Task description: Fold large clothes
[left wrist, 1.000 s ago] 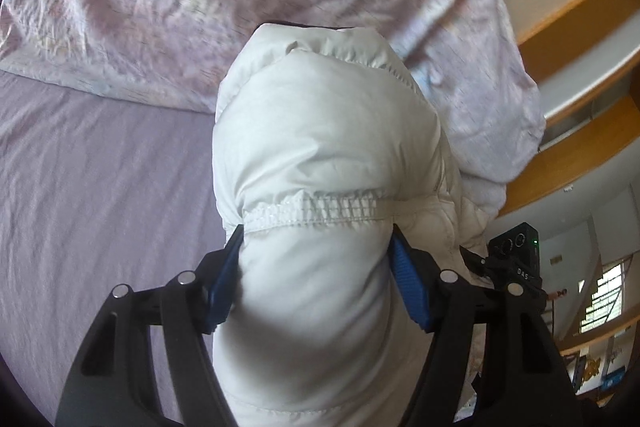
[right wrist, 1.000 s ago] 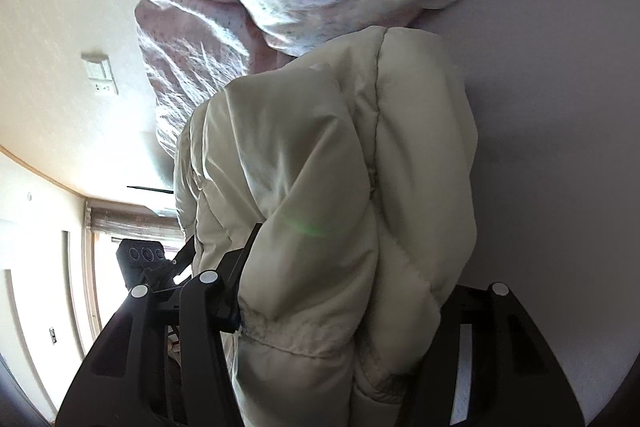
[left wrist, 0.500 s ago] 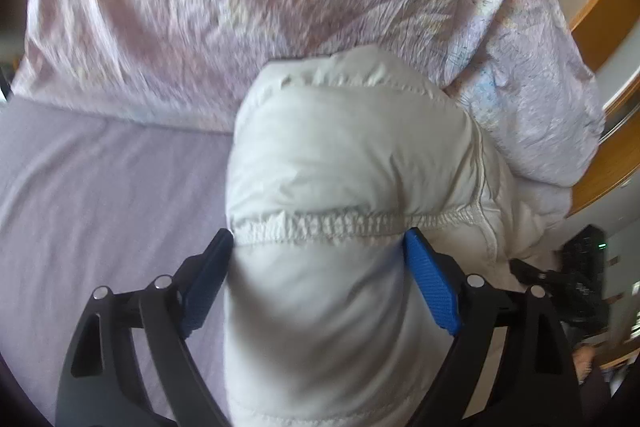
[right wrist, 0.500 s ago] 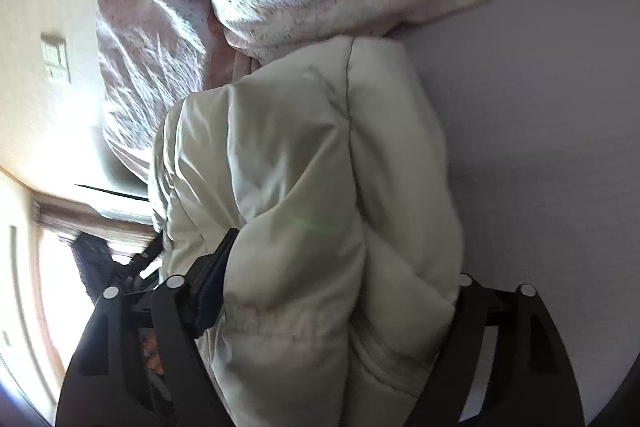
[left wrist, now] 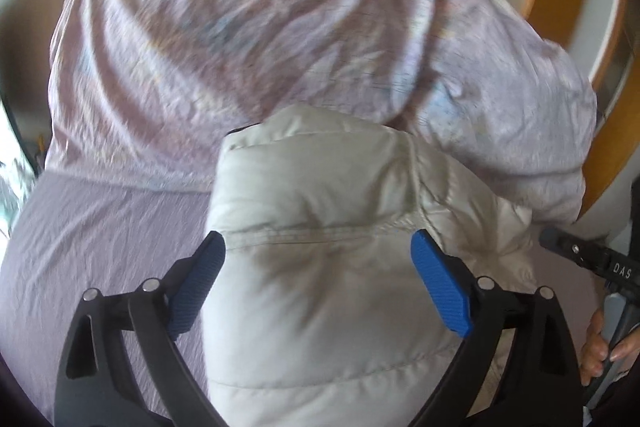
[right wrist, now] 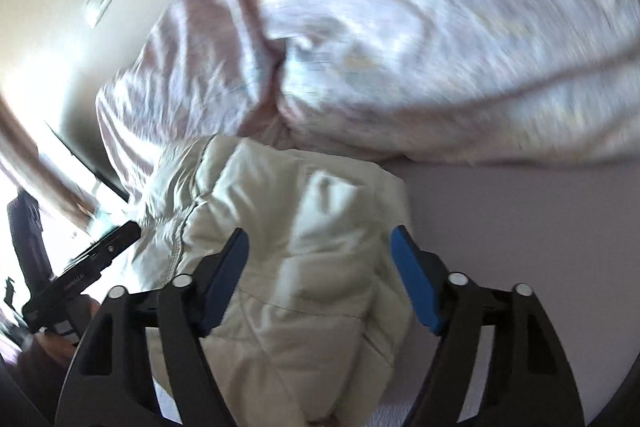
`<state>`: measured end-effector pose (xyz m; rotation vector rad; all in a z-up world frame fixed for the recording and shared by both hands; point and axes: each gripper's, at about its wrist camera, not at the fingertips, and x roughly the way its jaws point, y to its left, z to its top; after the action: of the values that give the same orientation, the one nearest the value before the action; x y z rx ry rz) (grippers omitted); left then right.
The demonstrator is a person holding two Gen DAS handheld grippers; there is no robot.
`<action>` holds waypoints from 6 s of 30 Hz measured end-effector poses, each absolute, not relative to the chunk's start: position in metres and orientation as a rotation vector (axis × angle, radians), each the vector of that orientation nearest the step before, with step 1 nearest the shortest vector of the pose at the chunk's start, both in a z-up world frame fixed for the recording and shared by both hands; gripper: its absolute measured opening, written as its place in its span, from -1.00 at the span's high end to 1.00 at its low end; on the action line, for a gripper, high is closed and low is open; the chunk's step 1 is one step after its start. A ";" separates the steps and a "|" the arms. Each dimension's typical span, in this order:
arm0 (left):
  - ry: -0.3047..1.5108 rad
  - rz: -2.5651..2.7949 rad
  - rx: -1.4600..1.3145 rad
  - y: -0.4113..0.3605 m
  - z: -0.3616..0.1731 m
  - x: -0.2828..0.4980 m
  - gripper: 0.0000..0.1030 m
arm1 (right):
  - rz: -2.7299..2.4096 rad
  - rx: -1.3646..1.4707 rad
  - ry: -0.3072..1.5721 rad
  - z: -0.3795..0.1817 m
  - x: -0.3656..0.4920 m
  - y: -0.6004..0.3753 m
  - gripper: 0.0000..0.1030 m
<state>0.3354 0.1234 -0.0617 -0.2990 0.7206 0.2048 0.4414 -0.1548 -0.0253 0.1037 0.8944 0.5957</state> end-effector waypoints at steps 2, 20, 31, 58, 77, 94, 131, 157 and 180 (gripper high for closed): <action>0.728 0.201 -0.259 0.114 -0.064 0.342 -0.83 | 0.599 0.053 0.887 -0.026 0.439 -0.141 -0.21; 0.726 0.260 -0.130 0.105 -0.101 0.367 -0.97 | 0.550 -0.074 0.941 -0.092 0.459 -0.097 -0.10; 0.694 0.262 -0.150 0.109 -0.112 0.367 -0.97 | 0.562 -0.048 0.939 -0.099 0.470 -0.097 -0.13; 0.748 0.285 -0.147 0.108 -0.093 0.345 -0.97 | 0.429 -0.061 0.991 -0.078 0.457 -0.091 -0.47; 0.760 0.199 -0.277 0.084 -0.033 0.184 -0.97 | 0.402 -0.010 1.051 -0.018 0.310 -0.141 -0.97; 0.816 0.160 -0.332 0.061 -0.042 0.113 -0.97 | 0.480 0.026 1.019 -0.017 0.228 -0.143 -0.97; 0.786 0.088 -0.354 0.049 -0.044 0.106 -0.97 | 0.548 0.096 0.932 -0.009 0.207 -0.143 -0.97; 0.785 0.086 -0.360 0.044 -0.045 0.105 -0.97 | 0.543 0.106 0.934 -0.011 0.207 -0.145 -0.97; 0.792 0.097 -0.366 0.049 -0.047 0.106 -0.97 | 0.554 0.103 0.942 -0.015 0.208 -0.140 -0.97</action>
<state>0.1055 0.0487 -0.0467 -0.3664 0.7918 0.0970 0.2076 -0.1399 -0.0148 0.1031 0.9418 0.5535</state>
